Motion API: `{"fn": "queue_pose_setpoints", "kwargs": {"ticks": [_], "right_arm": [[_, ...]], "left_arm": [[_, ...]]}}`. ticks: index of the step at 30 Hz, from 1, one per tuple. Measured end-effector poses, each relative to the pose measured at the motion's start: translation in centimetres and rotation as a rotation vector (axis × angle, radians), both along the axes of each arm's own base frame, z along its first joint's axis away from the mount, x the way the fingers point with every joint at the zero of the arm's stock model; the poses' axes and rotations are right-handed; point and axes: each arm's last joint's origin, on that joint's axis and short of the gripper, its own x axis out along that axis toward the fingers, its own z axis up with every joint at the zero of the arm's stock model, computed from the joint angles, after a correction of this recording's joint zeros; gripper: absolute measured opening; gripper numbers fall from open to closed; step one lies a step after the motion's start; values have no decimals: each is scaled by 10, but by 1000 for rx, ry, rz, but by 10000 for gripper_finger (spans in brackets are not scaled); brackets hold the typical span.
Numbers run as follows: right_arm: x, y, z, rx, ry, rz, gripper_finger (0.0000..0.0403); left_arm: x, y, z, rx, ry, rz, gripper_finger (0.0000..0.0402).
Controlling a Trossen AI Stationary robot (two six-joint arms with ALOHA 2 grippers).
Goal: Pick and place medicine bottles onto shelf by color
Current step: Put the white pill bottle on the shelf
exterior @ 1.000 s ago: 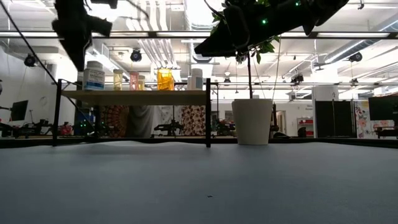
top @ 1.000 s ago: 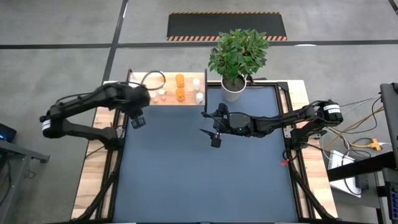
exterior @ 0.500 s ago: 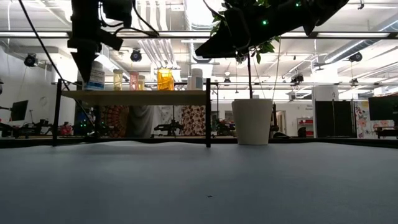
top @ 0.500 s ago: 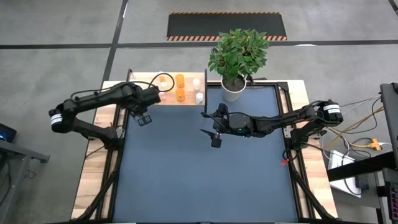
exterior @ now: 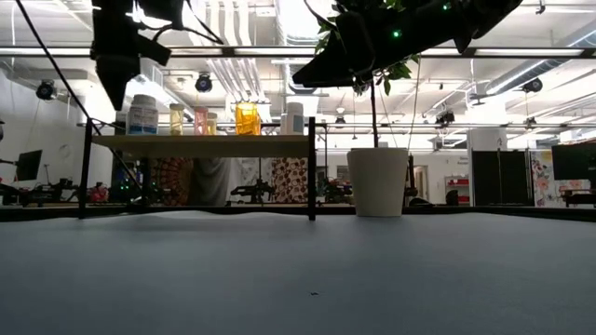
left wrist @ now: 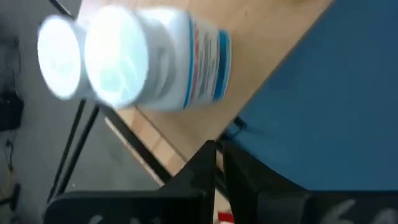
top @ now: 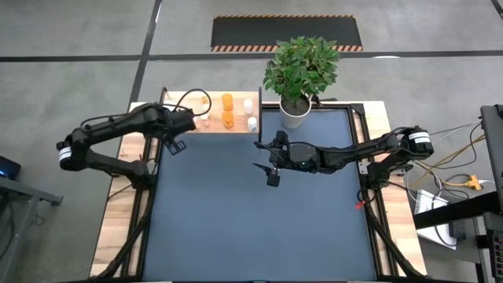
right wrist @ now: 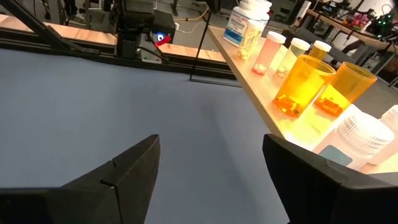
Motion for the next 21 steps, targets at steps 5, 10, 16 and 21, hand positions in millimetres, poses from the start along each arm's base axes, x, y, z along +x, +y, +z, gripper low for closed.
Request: {"fn": "queue_pose_setpoints", "kwargs": {"ticks": [5, 10, 16, 21], "right_arm": [[0, 0, 0, 0, 1, 0, 272], [0, 0, 0, 0, 1, 0, 274], [0, 0, 0, 0, 1, 0, 270], [0, 0, 0, 0, 3, 0, 270]], "left_arm": [[-1, -4, 8, -87, -50, -46, 12], [6, -1, 45, 10, -172, -154, 12], [1, 16, 82, 238, -247, -115, 3], [-6, 35, 75, 150, -250, -65, 1]]}}
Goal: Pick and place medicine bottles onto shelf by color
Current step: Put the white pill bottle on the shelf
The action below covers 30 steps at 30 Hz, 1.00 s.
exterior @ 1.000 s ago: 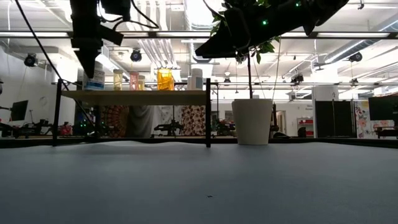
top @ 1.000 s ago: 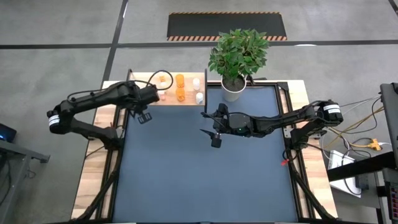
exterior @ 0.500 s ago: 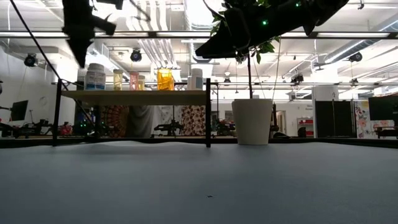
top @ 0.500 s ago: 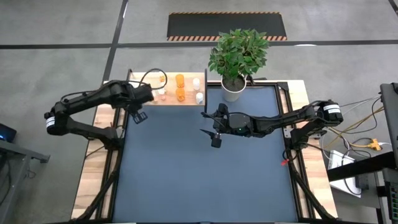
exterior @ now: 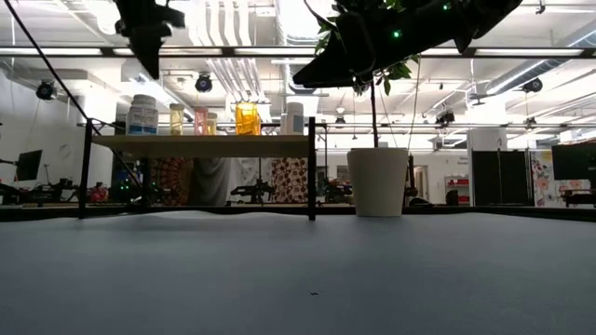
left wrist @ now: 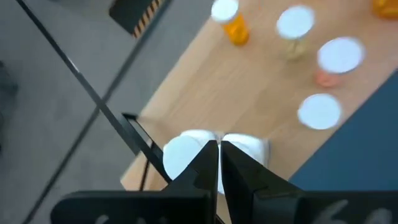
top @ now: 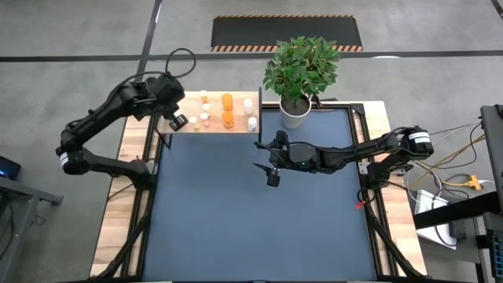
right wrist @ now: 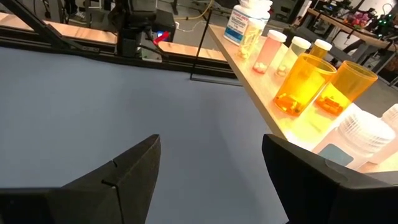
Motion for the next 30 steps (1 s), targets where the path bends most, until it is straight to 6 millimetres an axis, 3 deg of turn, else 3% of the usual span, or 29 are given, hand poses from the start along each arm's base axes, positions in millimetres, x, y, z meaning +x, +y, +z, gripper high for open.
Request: {"fn": "queue_pose_setpoints", "kwargs": {"ticks": [6, 15, 30], "right_arm": [[-1, 0, -2, 0, 25, 0, 270], [-1, 0, -4, 13, 41, -4, 268], [-1, 0, -4, 13, 45, -4, 267]], "left_arm": [[0, 19, -16, -52, 64, 46, 0], [14, 29, -33, -85, 107, 30, 0], [10, 22, -34, -200, 127, -88, 0]]}}
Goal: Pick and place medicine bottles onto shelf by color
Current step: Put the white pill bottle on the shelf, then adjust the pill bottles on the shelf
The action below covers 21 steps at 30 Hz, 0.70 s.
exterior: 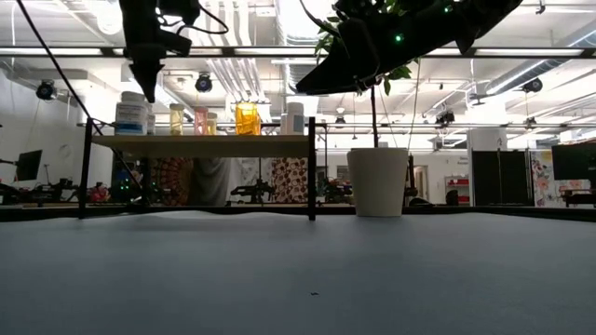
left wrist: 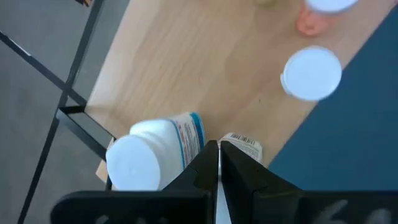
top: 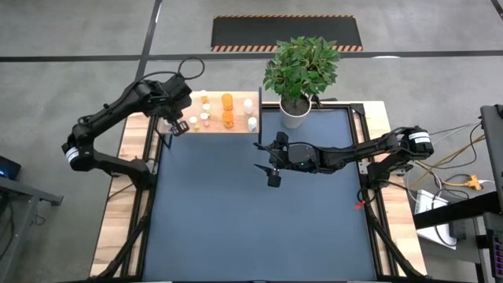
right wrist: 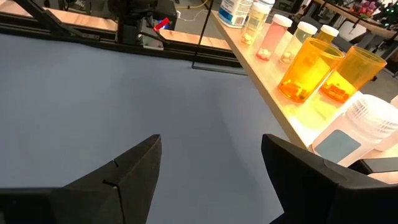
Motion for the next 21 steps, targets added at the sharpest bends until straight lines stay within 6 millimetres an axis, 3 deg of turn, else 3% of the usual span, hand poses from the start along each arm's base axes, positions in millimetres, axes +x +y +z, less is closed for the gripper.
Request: {"fn": "queue_pose_setpoints", "kwargs": {"ticks": [21], "right_arm": [[0, 0, 0, 0, -1, 0, 261]], "left_arm": [[-6, -6, -2, -52, 67, -9, 0]]}}
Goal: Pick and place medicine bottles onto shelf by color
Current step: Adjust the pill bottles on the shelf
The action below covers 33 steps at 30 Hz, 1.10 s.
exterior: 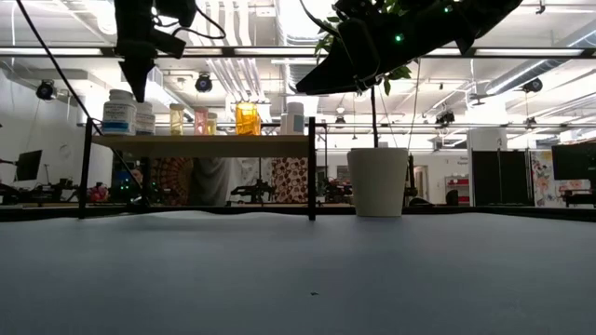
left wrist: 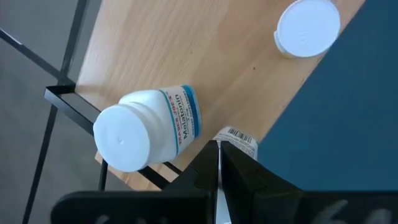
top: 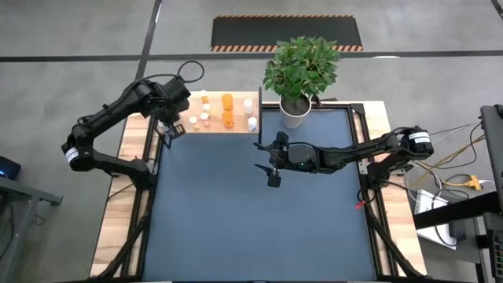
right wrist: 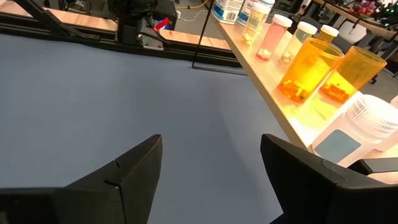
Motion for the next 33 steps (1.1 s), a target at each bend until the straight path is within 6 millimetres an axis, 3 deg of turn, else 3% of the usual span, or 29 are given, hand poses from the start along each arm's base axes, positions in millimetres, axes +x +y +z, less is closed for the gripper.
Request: {"fn": "queue_pose_setpoints", "kwargs": {"ticks": [4, 9, 14, 23, 33], "right_arm": [[0, 0, 0, 0, 0, 0, 260], [0, 0, 0, 0, 0, 0, 260], [0, 0, 0, 0, -1, 0, 260], [0, 0, 0, 7, -1, -2, 260], [0, 0, 0, 10, -1, -3, 260]], "left_arm": [[0, 0, 5, 11, -8, -15, 0], [-1, 2, 25, 131, -17, -18, 0], [-5, 15, 36, 241, -56, 29, 0], [-14, 41, 18, 206, -17, 116, 0], [-7, 49, 3, 150, 25, 96, 0]]}}
